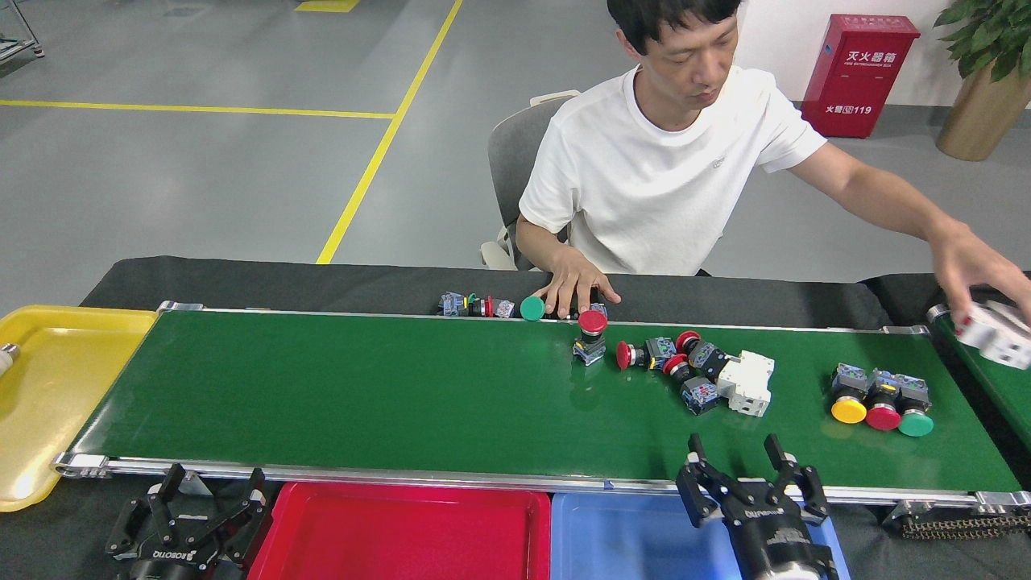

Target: Pick switch part from conveyor to tray

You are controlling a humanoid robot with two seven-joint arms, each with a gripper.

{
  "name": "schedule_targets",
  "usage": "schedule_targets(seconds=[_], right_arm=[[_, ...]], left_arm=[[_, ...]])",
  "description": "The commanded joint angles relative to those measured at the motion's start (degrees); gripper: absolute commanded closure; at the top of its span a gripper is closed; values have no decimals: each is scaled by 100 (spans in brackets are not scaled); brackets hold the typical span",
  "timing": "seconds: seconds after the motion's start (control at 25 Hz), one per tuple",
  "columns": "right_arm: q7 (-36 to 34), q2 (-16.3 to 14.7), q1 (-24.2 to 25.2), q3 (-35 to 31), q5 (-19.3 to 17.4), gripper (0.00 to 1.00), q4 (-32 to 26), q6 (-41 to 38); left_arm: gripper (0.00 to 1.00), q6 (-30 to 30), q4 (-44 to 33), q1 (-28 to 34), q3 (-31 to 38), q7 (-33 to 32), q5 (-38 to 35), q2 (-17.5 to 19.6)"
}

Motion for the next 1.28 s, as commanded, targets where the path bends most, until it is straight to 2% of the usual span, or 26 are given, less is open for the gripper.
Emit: schedule_targets(seconds=[0.0,0.12,0.32,0.6,0.72,0.76,0.96,1.08,1.24], right_arm=[[71,-25,-348,233,12,1,175,574],[185,45,-796,664,12,1,606,916],[220,344,-1376,1112,4,1,1537,1163],[211,634,-2185,1130,-76,2,2838,1171],[194,634,-2440,1103,-102,3,3119,1312],[203,634,-2458,1103,-102,8,3137,1347],[378,555,-2537,1174,-102,50,3137,1154],[572,502,-2537,1156,-119,67,3119,670],[616,493,-2510,1156,-374,72,3005,416]], left_arm=[[0,4,36,-91,-6,20,-17,70],[0,4,98,-109,-15,20,-26,70],[0,4,221,-293,-15,20,-26,79],[0,4,282,-399,-15,20,-26,79],[0,4,291,-399,-23,20,-26,70],[0,4,291,-399,-23,20,-26,70],[0,4,282,-408,-59,20,-26,70],[0,13,291,-513,-59,20,-17,61],[0,-13,326,-865,-59,11,-8,70]])
